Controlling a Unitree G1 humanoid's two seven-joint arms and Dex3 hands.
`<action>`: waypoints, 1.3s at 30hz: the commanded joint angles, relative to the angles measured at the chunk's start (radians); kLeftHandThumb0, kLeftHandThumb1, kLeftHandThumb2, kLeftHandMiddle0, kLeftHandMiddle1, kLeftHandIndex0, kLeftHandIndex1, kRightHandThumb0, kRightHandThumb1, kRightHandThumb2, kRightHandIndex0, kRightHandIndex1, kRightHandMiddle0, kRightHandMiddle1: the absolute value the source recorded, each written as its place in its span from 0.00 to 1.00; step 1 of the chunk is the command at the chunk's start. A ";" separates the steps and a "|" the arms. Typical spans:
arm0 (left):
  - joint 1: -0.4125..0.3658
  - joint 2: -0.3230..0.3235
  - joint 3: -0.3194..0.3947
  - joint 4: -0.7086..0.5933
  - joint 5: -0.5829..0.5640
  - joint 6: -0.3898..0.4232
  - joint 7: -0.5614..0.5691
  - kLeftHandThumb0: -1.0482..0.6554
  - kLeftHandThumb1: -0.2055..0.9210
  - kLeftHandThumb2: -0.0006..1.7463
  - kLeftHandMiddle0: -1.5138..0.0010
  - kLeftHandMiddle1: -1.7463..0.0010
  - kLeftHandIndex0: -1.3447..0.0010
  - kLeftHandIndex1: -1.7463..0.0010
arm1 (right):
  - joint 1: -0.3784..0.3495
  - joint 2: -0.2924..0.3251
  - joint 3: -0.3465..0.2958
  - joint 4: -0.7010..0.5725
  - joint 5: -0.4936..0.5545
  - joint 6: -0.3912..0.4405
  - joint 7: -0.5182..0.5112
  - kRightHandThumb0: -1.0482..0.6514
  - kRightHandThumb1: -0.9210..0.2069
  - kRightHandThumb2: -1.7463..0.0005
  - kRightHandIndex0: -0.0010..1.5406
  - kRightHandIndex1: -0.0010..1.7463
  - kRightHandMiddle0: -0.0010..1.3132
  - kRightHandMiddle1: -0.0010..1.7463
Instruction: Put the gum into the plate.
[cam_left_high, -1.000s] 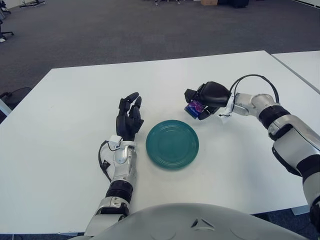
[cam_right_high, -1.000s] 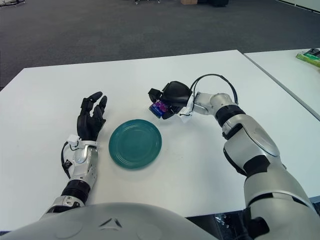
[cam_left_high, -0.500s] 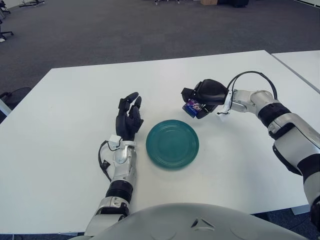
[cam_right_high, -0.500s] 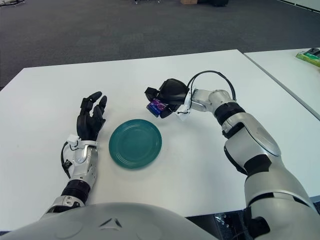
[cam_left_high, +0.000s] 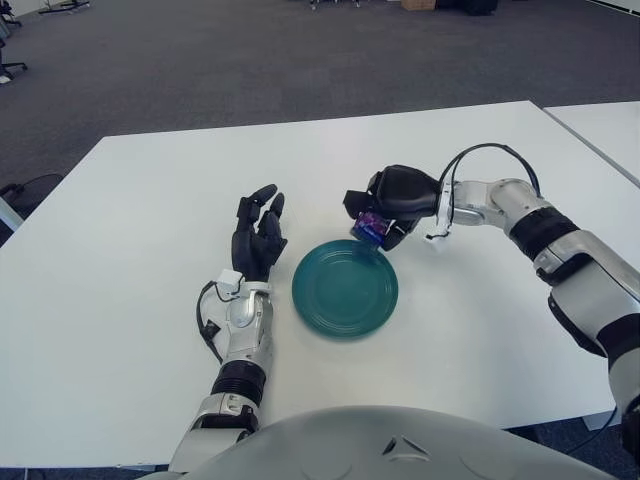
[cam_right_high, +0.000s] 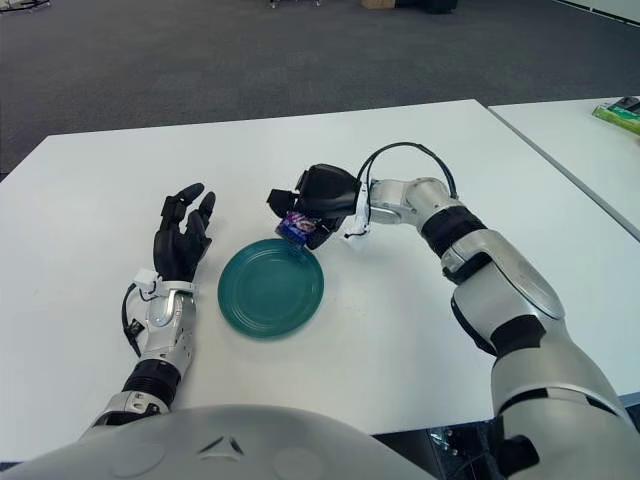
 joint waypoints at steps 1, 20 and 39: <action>0.148 -0.189 -0.010 0.103 -0.043 0.001 -0.004 0.19 1.00 0.37 0.61 0.94 0.83 0.41 | 0.026 -0.020 -0.003 -0.067 -0.021 -0.004 0.021 0.33 0.00 0.67 0.72 1.00 0.48 1.00; 0.147 -0.202 -0.010 0.102 -0.069 0.018 -0.010 0.18 1.00 0.35 0.64 0.93 0.81 0.41 | 0.090 -0.037 -0.031 -0.228 0.028 -0.066 0.165 0.38 0.27 0.47 0.71 1.00 0.30 1.00; 0.147 -0.213 -0.008 0.091 -0.102 0.026 -0.033 0.18 1.00 0.42 0.70 0.96 0.93 0.47 | 0.210 -0.058 -0.112 -0.392 -0.006 0.034 0.214 0.21 0.01 0.52 0.30 0.92 0.08 0.80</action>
